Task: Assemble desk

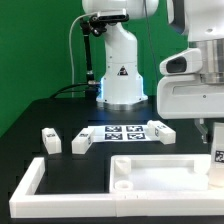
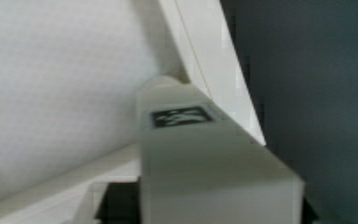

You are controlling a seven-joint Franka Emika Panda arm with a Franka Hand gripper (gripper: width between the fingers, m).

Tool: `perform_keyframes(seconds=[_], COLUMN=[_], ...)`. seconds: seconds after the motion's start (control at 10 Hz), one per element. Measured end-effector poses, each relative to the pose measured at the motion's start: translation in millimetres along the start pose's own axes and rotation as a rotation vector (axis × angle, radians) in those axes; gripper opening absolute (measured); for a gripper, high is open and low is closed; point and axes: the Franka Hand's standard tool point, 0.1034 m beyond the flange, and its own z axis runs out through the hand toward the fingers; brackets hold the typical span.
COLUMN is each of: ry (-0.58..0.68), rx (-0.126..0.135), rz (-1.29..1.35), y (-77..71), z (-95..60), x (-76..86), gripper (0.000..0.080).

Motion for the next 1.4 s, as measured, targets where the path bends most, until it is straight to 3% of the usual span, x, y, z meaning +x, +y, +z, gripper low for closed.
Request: perform_keyframes(seconds=[0.1, 0.3, 0.4, 0.6, 0.8, 0.9, 1.0, 1.1, 1.2, 1.3, 1.4], ry=[0.000, 0.004, -0.003, -0.043, -0.053, -0.058, -0.055, -0.049, -0.023, -0.004, -0.019], rx=[0.000, -0.002, 0.017, 0.094, 0.110, 0.109, 0.109, 0.095, 0.037, 0.023, 0.015], rz=[0.070, 0.398, 0.612, 0.977, 1.041, 1.086, 1.059, 0.987, 0.820, 0.604, 0.460], y=[-0.3, -0.5, -0.6, 5.0, 8.0, 7.4, 7.4, 6.9, 3.0, -2.9, -4.8], z=[0.1, 0.6, 1.4, 1.8, 2.3, 2.5, 2.5, 2.9, 3.3, 4.0, 4.5], x=[-0.4, -1.7, -1.6, 1.6, 1.7, 1.2, 1.2, -0.7, -5.6, -5.2, -6.8], gripper=[0.0300, 0.0300, 0.0299, 0.0299, 0.0299, 0.0299, 0.0372, 0.0372, 0.0563, 0.0563, 0.0634])
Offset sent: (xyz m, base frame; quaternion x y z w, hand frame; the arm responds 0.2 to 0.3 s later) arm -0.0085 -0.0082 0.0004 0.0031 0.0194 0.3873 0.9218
